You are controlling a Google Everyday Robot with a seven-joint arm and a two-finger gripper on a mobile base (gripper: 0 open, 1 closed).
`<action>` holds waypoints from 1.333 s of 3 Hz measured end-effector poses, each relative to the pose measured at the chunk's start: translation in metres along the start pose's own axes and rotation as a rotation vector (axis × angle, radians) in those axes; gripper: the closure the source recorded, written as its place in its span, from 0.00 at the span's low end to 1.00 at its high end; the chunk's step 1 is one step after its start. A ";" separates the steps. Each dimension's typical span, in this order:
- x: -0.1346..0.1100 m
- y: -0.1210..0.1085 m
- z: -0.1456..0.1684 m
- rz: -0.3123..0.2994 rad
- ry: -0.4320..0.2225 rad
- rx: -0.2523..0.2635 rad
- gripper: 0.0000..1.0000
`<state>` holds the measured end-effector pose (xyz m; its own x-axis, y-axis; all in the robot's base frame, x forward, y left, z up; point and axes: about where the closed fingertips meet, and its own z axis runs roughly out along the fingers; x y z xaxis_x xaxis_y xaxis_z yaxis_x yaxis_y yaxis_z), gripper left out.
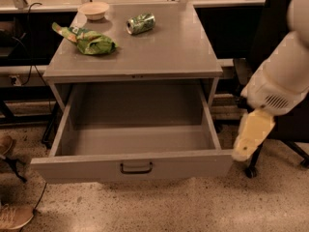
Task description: Close top drawer
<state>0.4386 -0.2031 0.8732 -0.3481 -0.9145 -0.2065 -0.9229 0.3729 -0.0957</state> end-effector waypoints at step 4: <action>0.024 0.040 0.101 0.173 0.073 -0.141 0.03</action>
Offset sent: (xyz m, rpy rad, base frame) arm -0.0092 0.0124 -0.0578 -0.0056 0.0780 -0.0765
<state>0.4103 -0.1947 0.7659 -0.5090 -0.8499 -0.1362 -0.8607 0.5038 0.0732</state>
